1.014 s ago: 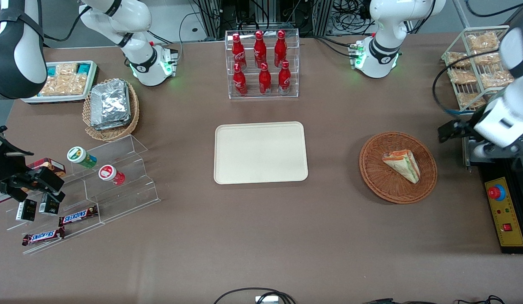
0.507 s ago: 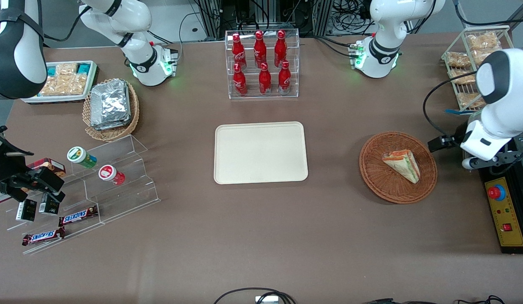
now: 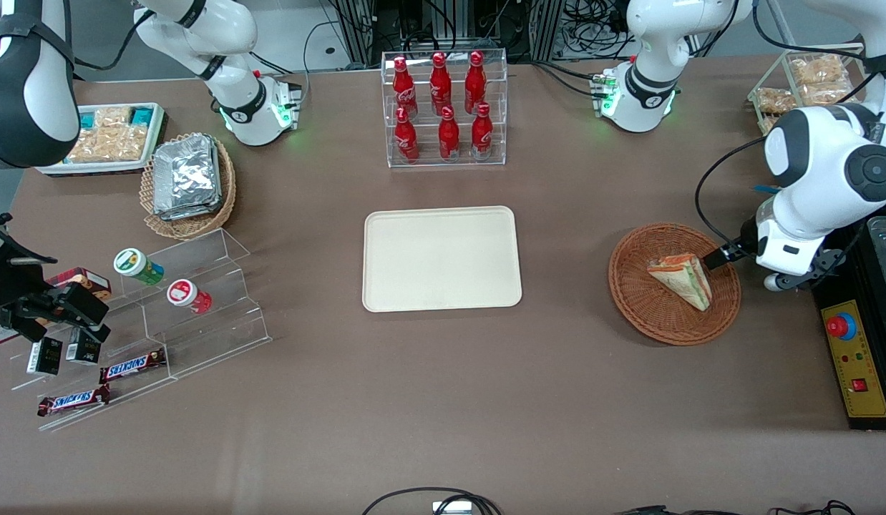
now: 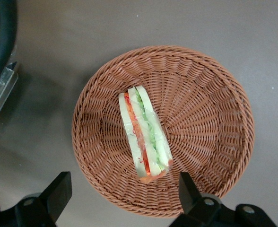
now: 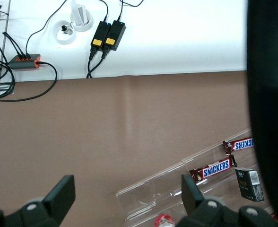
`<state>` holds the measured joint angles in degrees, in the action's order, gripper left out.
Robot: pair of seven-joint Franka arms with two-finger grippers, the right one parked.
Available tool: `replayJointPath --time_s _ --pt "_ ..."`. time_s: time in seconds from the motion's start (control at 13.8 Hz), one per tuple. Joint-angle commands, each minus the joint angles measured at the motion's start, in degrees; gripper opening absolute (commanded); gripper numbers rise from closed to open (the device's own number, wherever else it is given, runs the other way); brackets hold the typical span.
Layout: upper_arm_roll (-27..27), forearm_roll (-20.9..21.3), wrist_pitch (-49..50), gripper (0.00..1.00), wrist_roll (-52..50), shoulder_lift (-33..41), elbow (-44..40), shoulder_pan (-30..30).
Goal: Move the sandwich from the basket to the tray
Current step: 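Lower the open left gripper around the sandwich and close it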
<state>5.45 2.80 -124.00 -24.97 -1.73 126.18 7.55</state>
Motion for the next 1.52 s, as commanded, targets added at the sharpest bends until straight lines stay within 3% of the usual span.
replayJointPath --time_s 0.0,0.51,1.38,1.45 --pt "0.18 0.63 -4.57 1.00 -4.98 0.60 3.89 -0.08" --pt "0.62 0.63 -13.89 1.00 -13.60 -3.53 7.85 -0.78" --pt "0.53 0.54 -27.17 0.98 -18.53 -9.69 12.25 -0.61" --pt "0.53 0.54 -27.17 0.58 -18.62 -9.78 12.25 -0.61"
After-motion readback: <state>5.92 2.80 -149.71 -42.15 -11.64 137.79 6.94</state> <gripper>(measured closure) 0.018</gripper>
